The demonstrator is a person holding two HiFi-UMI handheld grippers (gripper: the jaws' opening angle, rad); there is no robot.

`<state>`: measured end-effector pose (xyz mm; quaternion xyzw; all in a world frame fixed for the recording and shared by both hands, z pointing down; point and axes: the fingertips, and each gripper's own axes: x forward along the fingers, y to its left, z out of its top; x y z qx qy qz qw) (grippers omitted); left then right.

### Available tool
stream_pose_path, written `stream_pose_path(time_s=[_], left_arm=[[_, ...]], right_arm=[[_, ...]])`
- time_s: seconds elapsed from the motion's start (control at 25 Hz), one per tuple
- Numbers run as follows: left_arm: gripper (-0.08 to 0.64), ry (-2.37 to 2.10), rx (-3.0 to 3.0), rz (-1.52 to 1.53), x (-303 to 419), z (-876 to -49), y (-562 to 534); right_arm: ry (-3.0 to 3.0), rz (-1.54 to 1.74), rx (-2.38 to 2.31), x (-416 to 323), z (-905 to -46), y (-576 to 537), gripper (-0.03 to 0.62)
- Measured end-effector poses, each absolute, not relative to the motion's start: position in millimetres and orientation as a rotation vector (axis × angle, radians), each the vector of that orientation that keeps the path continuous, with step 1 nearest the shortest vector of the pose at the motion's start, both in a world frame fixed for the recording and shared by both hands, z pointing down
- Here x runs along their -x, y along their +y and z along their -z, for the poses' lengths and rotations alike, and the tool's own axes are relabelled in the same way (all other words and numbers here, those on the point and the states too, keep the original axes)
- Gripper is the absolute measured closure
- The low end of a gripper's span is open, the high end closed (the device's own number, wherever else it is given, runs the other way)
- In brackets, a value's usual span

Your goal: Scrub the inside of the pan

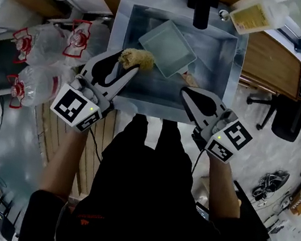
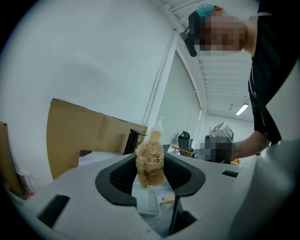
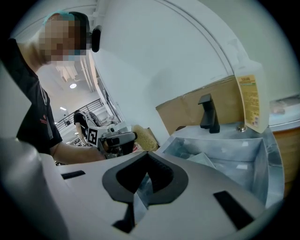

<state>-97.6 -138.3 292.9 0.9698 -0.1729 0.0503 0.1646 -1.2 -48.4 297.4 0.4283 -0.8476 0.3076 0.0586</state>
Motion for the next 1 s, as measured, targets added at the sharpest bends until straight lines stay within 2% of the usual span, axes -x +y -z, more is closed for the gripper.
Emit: stream_pose_path(time_s=[1.0], left_arm=[[0.381, -0.871, -2.585, -0.42, 29, -422, -198]], right_arm=[[-2.565, -1.105, -0.98, -74, -386, -100, 0.592]])
